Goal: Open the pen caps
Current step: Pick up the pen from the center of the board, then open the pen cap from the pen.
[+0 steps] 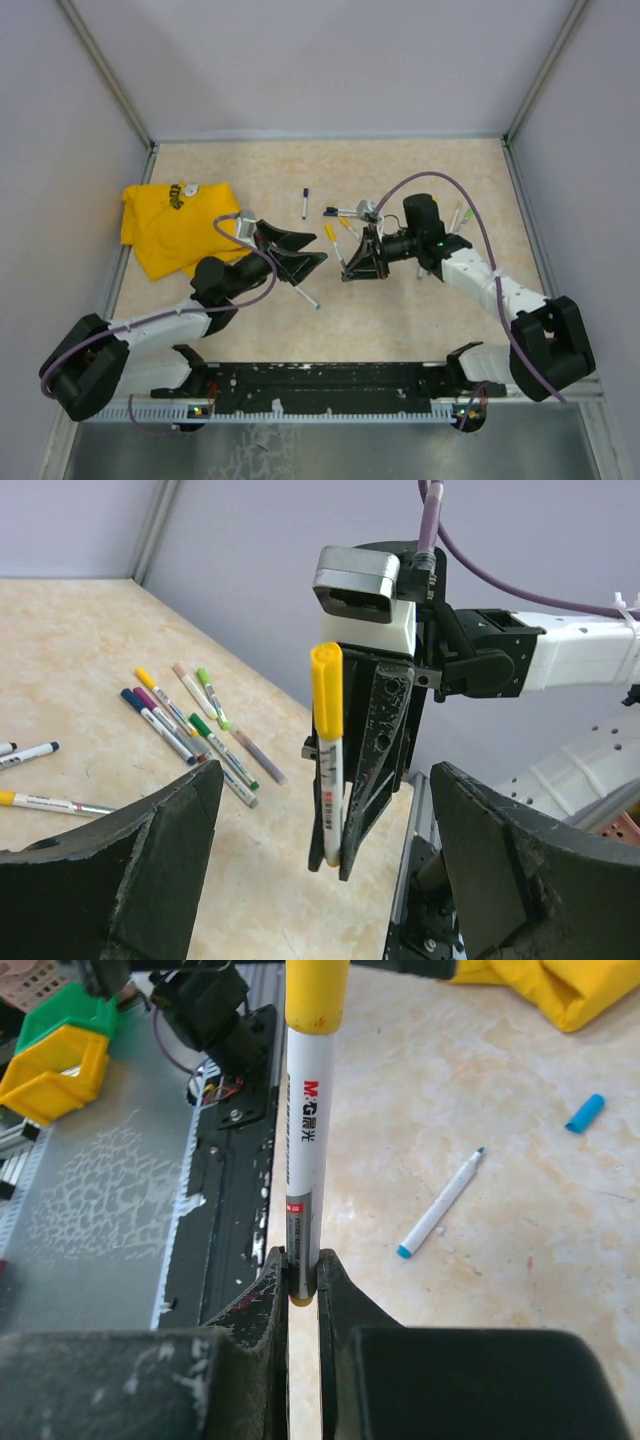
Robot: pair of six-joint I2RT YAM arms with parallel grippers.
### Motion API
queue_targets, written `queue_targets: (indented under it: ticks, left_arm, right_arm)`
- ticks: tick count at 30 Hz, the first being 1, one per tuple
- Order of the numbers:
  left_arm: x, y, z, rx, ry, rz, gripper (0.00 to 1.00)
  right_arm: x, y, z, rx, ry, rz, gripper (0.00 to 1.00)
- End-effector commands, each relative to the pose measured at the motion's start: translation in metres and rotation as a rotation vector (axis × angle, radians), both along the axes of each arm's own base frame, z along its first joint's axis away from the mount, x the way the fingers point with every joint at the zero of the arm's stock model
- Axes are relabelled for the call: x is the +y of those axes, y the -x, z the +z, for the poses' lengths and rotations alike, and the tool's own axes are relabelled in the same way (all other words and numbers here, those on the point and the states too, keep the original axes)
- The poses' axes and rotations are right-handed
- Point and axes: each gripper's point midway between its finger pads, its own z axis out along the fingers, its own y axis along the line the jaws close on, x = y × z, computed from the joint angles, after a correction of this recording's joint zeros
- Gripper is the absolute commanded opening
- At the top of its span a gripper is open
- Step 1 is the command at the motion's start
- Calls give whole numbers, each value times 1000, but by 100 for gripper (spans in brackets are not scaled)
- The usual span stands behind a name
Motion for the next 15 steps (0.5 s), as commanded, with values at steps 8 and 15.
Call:
queue_targets:
  ticks: [8,15]
  left_arm:
    - [-17,4,23,-11,-43,-195,84]
    - [-33,3,30,-20,-23,-279,60]
  right_arm:
    - [1,19,22,-58,-75,144,0]
    - [3,21,20,-54,-68,157,0]
